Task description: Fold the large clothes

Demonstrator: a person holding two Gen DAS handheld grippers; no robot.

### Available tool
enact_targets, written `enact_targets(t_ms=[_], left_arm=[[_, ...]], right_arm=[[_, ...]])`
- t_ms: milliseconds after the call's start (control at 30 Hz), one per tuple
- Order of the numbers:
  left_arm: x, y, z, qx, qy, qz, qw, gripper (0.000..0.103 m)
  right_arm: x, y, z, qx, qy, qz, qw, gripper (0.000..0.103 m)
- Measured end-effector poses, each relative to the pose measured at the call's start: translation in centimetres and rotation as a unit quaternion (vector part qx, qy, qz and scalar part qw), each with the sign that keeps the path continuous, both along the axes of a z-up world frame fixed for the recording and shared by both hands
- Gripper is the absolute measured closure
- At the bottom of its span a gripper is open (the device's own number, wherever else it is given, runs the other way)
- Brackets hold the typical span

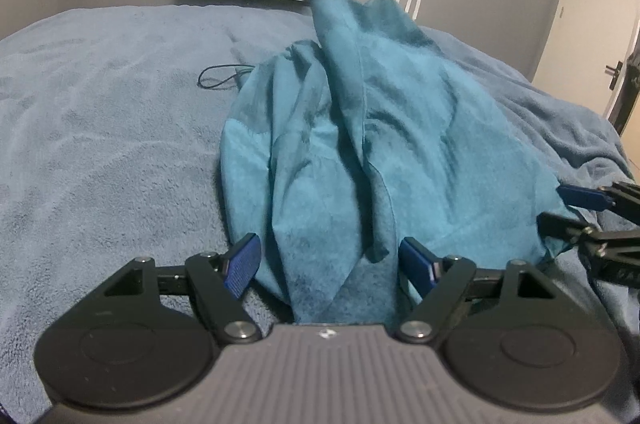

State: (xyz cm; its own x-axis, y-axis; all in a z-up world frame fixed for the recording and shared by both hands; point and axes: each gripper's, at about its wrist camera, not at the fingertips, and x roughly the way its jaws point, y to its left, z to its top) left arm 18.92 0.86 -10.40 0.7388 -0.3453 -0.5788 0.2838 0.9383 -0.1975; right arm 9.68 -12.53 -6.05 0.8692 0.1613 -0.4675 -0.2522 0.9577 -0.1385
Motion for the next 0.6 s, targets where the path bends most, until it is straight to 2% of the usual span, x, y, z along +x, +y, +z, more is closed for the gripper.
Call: enact_targets(t_ms=[100,233,300,367,433,500,600], left_arm=[[0.5,-0.1,-0.2,0.000,0.003,0.000,1.0000,0.025],[0.8,-0.3,-0.3,0.004,0.004,0.001,1.0000,0.025],[0.9,-0.1,-0.4,0.002,0.004,0.004,1.0000,0.025],[0.9,-0.1,-0.4,-0.003,0.007,0.005,1.0000,0.025],[0.9,-0.2,-0.3,0.000,0.006,0.005,1.0000,0.025],[0.8,-0.4,-0.3,0.004,0.005,0.005,1.0000,0.025],[0.9,-0.4,-0.4,0.004,0.006,0.005,1.0000,0.025]], right_arm=[[1.8,-0.5,-0.5,0.030,0.025,0.002,0.999,0.041],[3.0,-0.4,-1.1,0.039,0.035,0.005,0.999,0.040],[2.7,-0.5,-0.2,0.063,0.025,0.001,0.998,0.040],[1.7,-1.1,1.1,0.095,-0.006,0.002,0.995,0.039],[1.4,-1.5,2.2,0.105,-0.034,-0.006,0.994,0.039],[2.6,-1.8,3.5,0.111,-0.042,-0.020,0.993,0.036],[6.7,-1.6,5.1,0.104,-0.034,-0.053,0.993,0.035]])
